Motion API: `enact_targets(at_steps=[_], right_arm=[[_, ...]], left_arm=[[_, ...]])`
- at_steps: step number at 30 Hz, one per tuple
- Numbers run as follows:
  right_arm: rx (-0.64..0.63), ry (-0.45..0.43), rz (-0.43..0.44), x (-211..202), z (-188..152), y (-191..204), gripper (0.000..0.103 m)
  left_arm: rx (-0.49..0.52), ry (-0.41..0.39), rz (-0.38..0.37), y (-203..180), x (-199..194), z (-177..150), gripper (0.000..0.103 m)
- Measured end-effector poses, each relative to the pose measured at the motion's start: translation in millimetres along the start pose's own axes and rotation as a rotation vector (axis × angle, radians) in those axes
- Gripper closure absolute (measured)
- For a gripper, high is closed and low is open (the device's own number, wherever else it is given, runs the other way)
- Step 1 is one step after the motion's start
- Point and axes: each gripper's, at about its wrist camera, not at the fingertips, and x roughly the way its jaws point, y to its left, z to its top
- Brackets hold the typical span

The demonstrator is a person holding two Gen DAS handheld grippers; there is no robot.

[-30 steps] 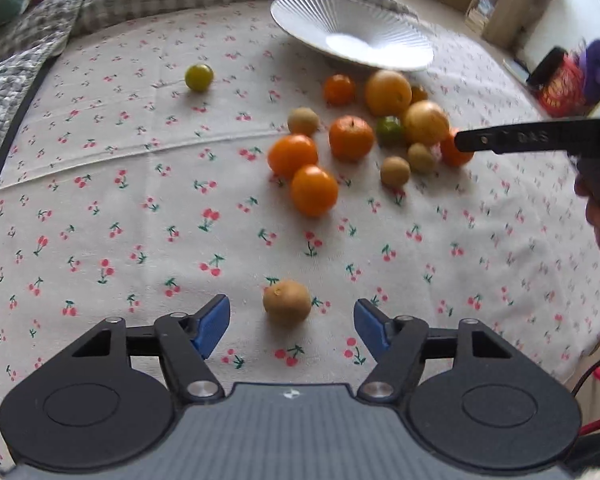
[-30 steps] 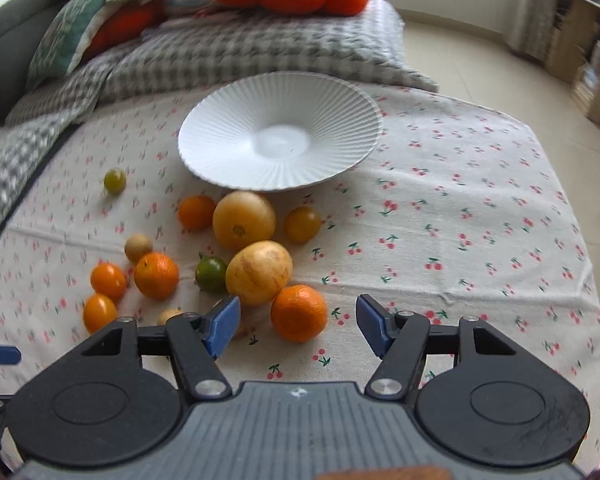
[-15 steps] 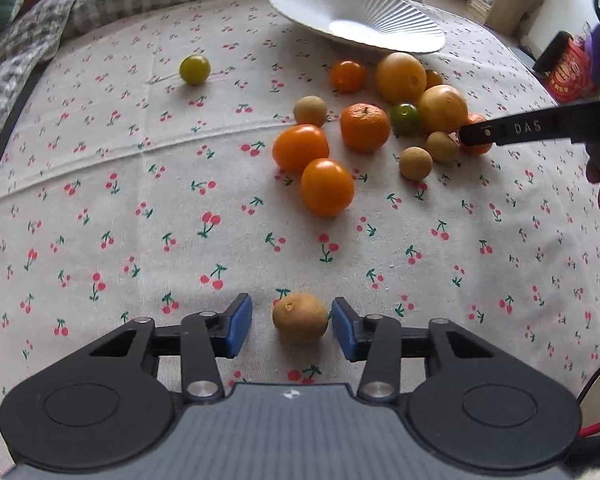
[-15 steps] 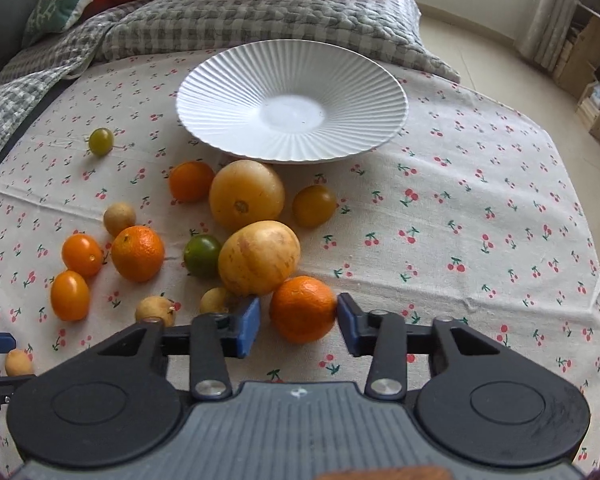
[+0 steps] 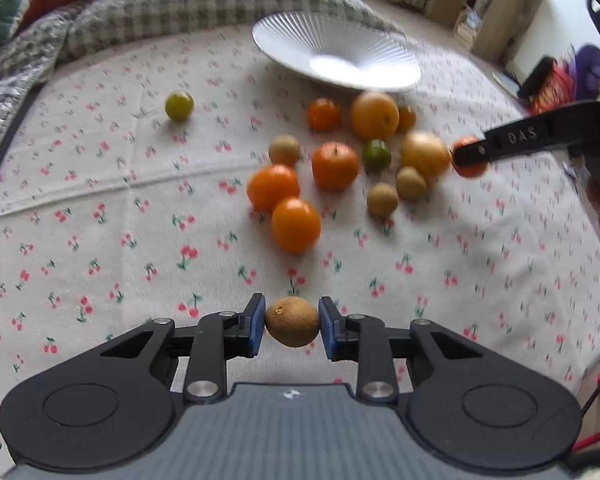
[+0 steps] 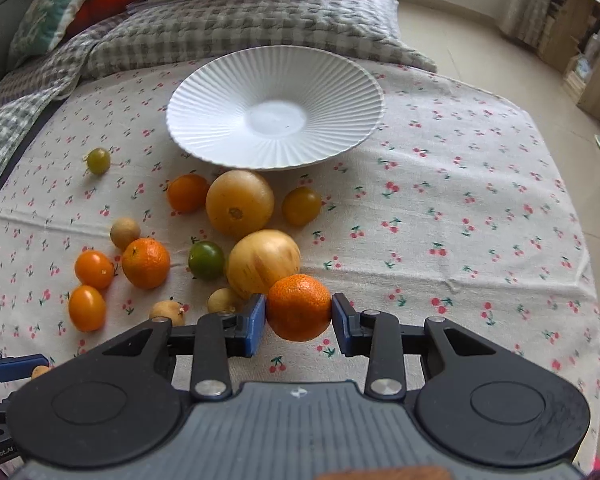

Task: Organize fruits
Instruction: 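Carry both fruits to the white bowl and open both tools inside it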

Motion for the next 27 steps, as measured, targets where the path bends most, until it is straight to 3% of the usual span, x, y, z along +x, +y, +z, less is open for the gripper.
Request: enact_targets(at_steps=[4, 7, 10, 13, 18, 20, 24, 27], right_arm=[[0.095, -0.042, 0.005, -26, 0, -5, 0.071], [0.14, -0.091, 0.055, -51, -7, -1, 0.071], [0.168, -0.127, 0.133, -67, -13, 6, 0.071], [0.171, -0.162, 0.159, -74, -11, 12, 0.071], [0.246, -0.227, 0.194, -82, -1, 6, 0.071], [0.269, -0.238, 0.162, -82, 9, 0, 0.071], [0.229, -0.225, 0.097, -77, 24, -7, 0.071], [0.235, -0.225, 0.136, -62, 33, -15, 0.071]], left_arm=[[-0.1, -0.017, -0.014, 14, -16, 3, 0.086], [-0.147, -0.089, 0.001, 20, -46, 16, 0.086], [-0.147, -0.152, -0.039, 15, -80, 33, 0.086], [-0.138, -0.235, -0.033, 17, -99, 44, 0.086], [-0.177, -0.233, -0.094, 34, -86, 58, 0.086], [-0.202, -0.245, -0.148, 44, -86, 66, 0.086], [-0.152, -0.254, -0.165, 45, -74, 91, 0.086], [-0.126, -0.237, -0.168, 38, -46, 114, 0.086]])
